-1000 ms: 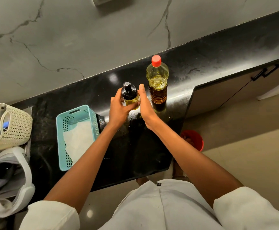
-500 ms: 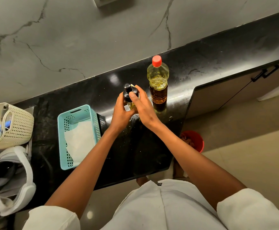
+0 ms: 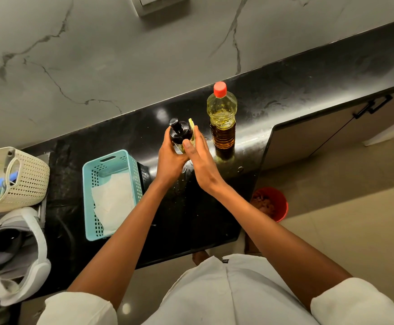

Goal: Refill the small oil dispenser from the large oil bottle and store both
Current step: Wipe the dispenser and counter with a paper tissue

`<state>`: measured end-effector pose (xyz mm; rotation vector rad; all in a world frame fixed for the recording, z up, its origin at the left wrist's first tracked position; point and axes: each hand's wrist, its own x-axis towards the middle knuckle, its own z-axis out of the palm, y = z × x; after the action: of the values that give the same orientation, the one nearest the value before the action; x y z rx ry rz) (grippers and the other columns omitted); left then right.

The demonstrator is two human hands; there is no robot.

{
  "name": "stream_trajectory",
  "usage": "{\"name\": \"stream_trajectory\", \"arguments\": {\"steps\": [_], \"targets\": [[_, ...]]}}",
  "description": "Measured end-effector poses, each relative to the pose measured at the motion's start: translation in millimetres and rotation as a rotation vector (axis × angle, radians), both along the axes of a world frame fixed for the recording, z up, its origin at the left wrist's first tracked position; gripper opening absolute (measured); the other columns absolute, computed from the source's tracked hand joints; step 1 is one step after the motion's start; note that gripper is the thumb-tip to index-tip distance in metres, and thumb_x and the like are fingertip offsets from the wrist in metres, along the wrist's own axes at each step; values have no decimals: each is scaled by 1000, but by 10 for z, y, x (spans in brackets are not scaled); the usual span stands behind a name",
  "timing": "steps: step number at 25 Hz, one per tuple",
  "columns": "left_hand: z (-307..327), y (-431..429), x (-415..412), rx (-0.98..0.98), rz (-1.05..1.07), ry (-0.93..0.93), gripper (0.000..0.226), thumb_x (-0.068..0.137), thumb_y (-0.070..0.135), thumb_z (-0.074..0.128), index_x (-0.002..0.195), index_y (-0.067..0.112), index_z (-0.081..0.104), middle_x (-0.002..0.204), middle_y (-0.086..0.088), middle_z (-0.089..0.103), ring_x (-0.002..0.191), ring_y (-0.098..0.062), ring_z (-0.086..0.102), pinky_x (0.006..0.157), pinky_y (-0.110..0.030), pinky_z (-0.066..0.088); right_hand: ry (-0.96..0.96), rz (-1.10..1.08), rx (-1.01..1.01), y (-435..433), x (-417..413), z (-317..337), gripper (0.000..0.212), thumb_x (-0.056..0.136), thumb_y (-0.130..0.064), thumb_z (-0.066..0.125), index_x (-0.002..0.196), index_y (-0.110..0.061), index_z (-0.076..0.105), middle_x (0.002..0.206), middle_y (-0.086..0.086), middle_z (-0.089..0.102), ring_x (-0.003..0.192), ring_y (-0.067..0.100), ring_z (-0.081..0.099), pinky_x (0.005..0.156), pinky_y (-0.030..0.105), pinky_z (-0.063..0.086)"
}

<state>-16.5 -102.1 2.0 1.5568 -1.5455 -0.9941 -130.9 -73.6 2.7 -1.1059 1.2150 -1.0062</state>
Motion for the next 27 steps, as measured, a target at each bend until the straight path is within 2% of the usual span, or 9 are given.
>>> {"name": "stream_trajectory", "arguments": {"steps": [2, 5, 8, 11, 15, 19, 22, 24, 27], "targets": [[31, -8, 27, 5, -34, -4, 72, 92, 13, 82, 147, 39, 43, 135, 28, 59, 121, 16, 60, 102, -16, 50, 1, 0, -21, -19, -16, -7, 77, 109, -56, 39, 171, -26, 4, 178, -1, 7, 163, 15, 6, 121, 30, 12], [34, -14, 93, -26, -70, 17, 70, 88, 11, 86, 148, 16, 51, 135, 5, 68, 125, -9, 67, 99, -24, 56, -4, 0, -13, -106, -68, -14, 69, 111, -56, 35, 170, -26, 18, 175, 2, 23, 160, 17, 21, 120, 30, 22], [61, -11, 91, -58, -47, 12, 71, 84, 12, 90, 144, 13, 53, 130, 1, 70, 125, -15, 67, 101, -26, 57, 21, -1, 20, -226, -104, -30, 66, 110, -62, 30, 163, -24, 38, 164, 1, 43, 151, 13, 39, 122, 32, 30], [94, -11, 89, -55, -63, 6, 71, 80, 11, 92, 141, 15, 55, 128, 2, 70, 125, -16, 67, 103, -33, 58, 26, 1, 197, -336, -126, -51, 71, 108, -68, 24, 154, -22, 53, 153, 6, 58, 140, 17, 51, 117, 36, 38], [118, -35, 108, -22, -59, 4, 75, 75, 18, 97, 138, 16, 57, 124, 4, 72, 120, -14, 68, 99, -31, 59, -304, 20, 513, -495, -256, -105, 101, 104, -76, 15, 126, 5, 71, 113, 22, 70, 107, 27, 69, 94, 36, 58], [136, -100, 142, -3, -17, 20, 80, 75, 17, 97, 142, 15, 55, 126, 1, 72, 119, -16, 70, 97, -29, 60, -563, 35, 674, -507, -336, -130, 105, 98, -83, 12, 138, -2, 66, 127, 19, 72, 126, 29, 66, 116, 44, 44], [131, -140, 109, -31, 61, 18, 87, 74, 21, 98, 147, 17, 52, 130, -2, 71, 122, -21, 69, 100, -38, 61, -767, -50, 731, -398, -200, -136, 103, 99, -82, 17, 146, -1, 59, 142, 21, 65, 130, 32, 63, 125, 44, 36], [109, -124, 28, -92, 108, -20, 83, 73, 29, 98, 142, 21, 53, 129, -1, 71, 121, -20, 69, 100, -44, 61, -899, -110, 739, -331, -115, -89, 98, 100, -80, 22, 142, 0, 61, 142, 23, 65, 134, 35, 61, 121, 46, 42], [109, -49, -144, -222, 203, -94, 74, 71, 36, 94, 131, 41, 51, 127, 8, 69, 117, -13, 68, 98, -44, 61, -980, -166, 716, -277, -63, 73, 90, 101, -78, 27, 132, -3, 65, 126, 20, 73, 118, 31, 67, 100, 41, 53]]}}
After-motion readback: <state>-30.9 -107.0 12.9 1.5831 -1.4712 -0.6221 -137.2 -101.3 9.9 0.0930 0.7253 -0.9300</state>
